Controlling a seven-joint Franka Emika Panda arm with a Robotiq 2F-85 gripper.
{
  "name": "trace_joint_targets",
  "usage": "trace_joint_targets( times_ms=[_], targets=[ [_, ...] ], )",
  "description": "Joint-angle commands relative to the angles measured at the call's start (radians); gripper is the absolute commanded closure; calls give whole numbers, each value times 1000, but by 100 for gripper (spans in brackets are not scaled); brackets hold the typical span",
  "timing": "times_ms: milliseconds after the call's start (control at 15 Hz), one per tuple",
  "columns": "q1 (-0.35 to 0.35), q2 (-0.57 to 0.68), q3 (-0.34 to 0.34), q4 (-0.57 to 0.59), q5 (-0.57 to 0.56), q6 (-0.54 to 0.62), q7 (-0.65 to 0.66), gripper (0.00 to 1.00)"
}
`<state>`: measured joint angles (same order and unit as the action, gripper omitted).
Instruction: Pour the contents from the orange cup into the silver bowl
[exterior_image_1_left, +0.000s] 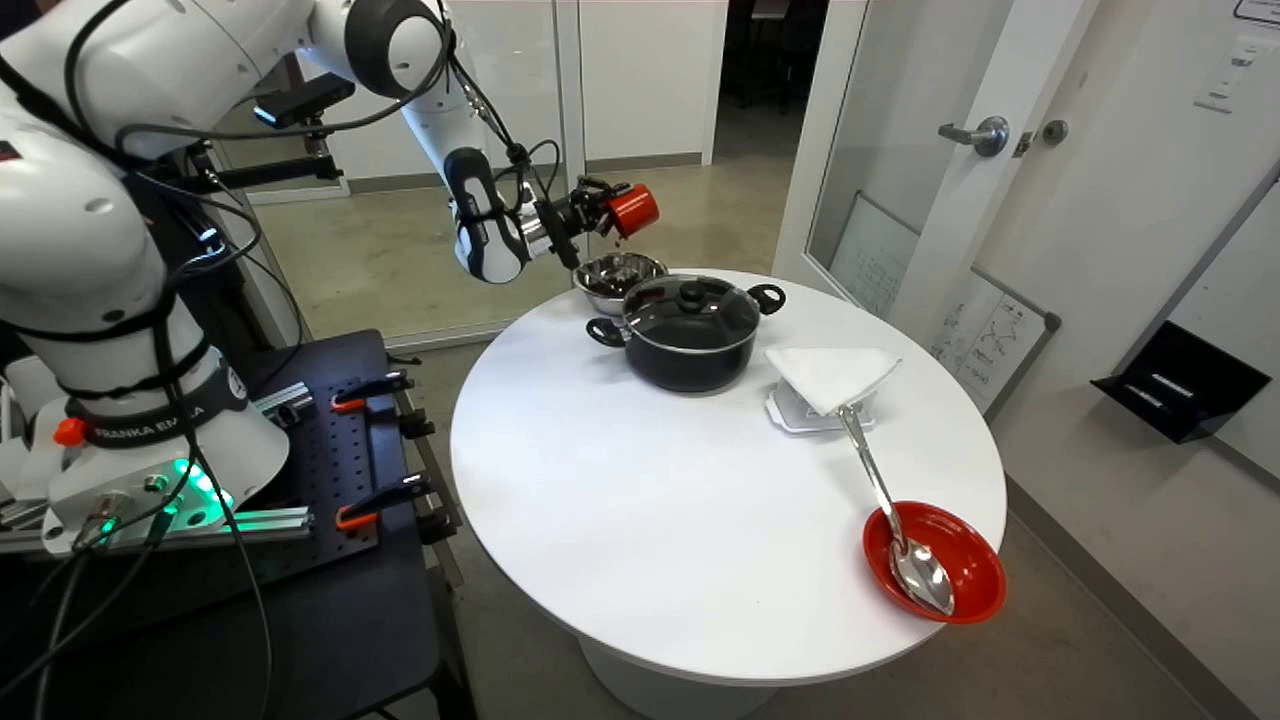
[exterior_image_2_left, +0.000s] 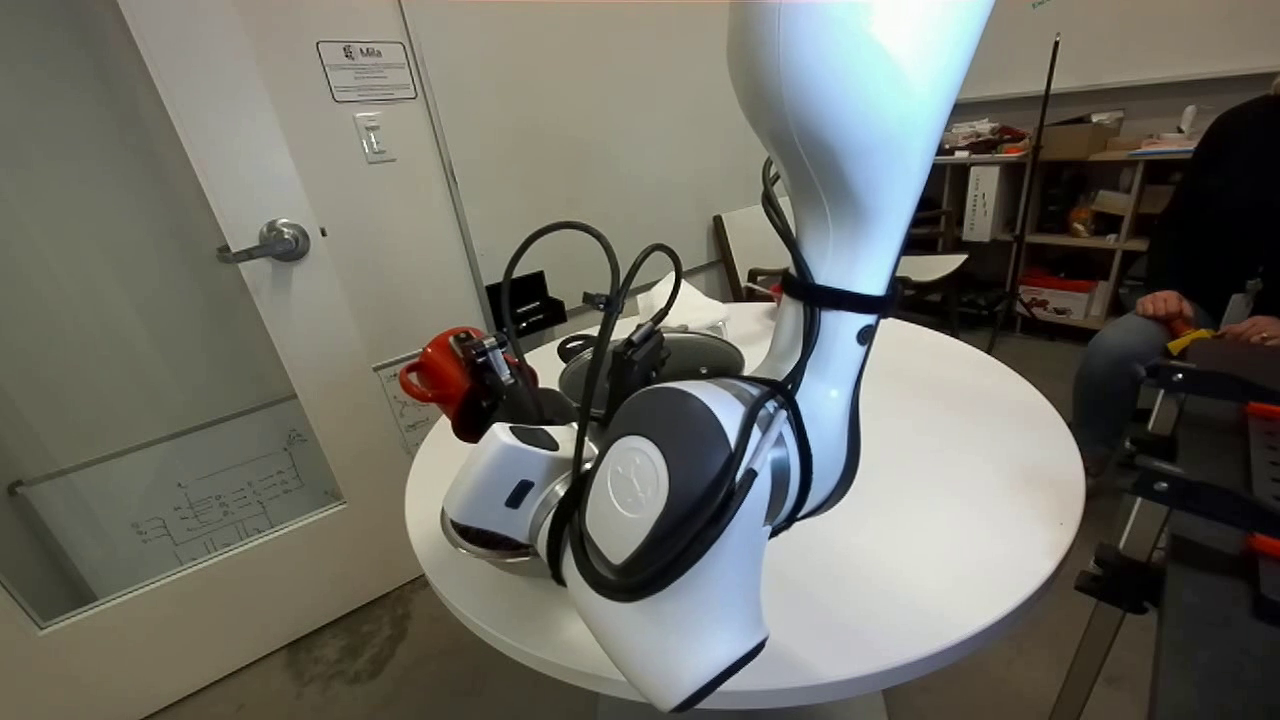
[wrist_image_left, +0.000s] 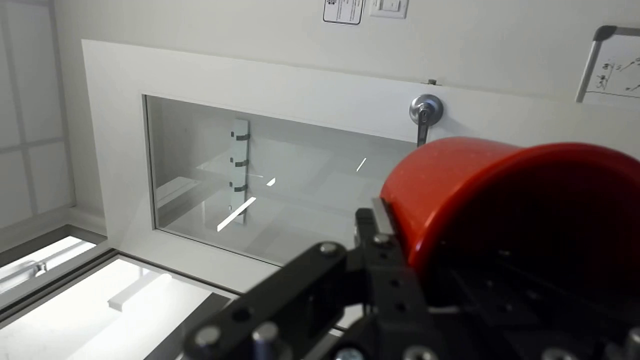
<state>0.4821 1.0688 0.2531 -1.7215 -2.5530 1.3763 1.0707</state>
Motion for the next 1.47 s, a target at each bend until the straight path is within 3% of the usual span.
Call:
trace_joint_targets(
  times_ms=[0, 533, 800, 1067, 1133, 1267, 1400],
  targets=[
    [14, 26, -14, 30, -36, -49, -25, 98],
    [24, 33, -35, 33, -74, -122, -29, 98],
    [101, 49, -118, 55, -45, -119, -15, 98],
    [88, 48, -113, 63, -50, -168, -17, 98],
    [49, 45, -78, 63, -50, -189, -19, 98],
    [92, 48, -120, 65, -54, -200, -19, 98],
    [31, 41, -64, 72, -38, -219, -10, 98]
  ],
)
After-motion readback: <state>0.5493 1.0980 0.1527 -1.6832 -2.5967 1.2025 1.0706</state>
